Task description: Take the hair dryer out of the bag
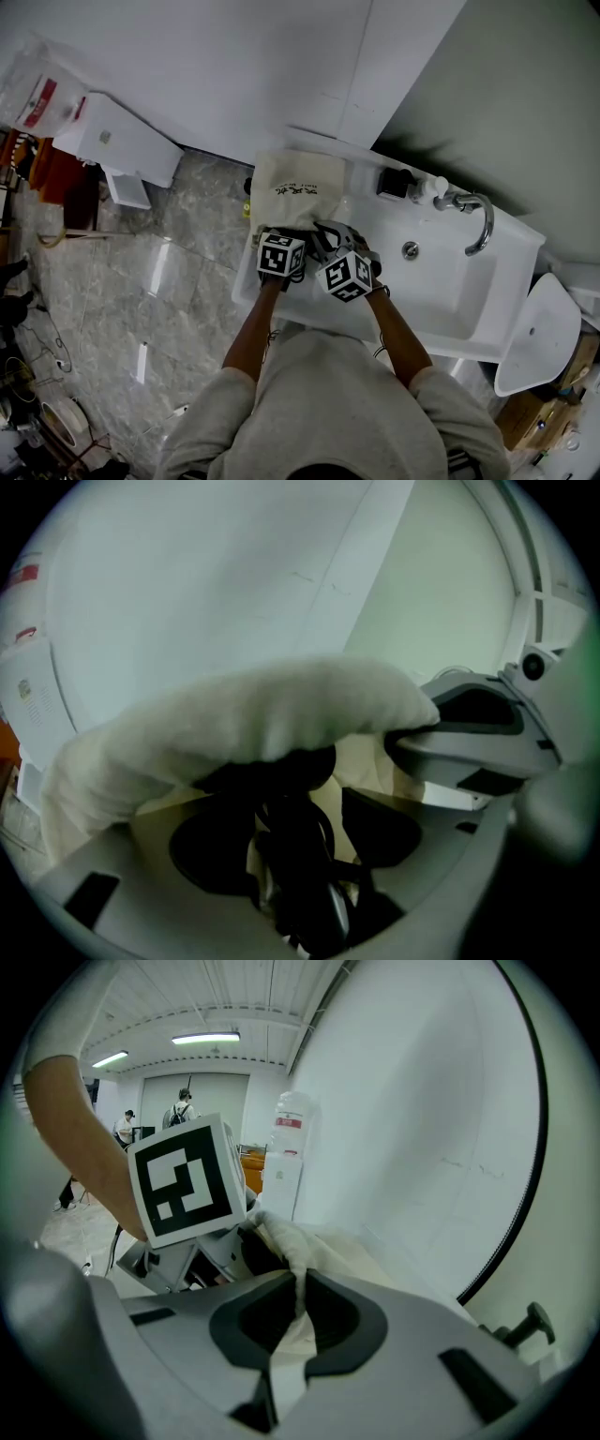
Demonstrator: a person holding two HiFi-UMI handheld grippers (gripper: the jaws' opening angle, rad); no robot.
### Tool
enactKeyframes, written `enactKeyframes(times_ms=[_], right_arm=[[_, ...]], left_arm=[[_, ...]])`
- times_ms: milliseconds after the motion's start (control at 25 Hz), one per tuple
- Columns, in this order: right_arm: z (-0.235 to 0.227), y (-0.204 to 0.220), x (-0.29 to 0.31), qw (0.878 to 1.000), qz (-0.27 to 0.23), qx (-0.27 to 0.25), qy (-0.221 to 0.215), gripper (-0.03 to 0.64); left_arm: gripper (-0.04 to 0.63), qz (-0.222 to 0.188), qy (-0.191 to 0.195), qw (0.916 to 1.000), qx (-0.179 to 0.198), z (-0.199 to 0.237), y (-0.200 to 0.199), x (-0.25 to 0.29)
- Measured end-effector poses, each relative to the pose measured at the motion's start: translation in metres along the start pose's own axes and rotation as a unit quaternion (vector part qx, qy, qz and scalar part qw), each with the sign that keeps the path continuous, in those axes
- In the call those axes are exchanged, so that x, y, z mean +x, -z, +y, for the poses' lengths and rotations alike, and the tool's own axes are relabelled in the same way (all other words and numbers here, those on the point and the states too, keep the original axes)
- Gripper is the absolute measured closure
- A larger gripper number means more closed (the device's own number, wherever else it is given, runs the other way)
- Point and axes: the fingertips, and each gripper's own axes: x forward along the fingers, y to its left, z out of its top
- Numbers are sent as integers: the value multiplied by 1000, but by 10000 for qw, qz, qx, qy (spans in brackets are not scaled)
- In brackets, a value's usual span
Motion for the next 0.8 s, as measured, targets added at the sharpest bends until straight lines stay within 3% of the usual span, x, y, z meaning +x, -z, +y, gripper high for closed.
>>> enactKeyframes(times_ms=[160,360,800], right_arm=[[0,1,0,10000,13,15,-20,594],[-2,2,1,10000,24,30,-38,594],[-1,3,4,9999,42,88,-43,594]], left_arm=[[311,310,117,9994,-68,-2,9,6],[310,503,-12,9987,-46,4,11,12],[335,577,-98,9982,-104,7,13,21]])
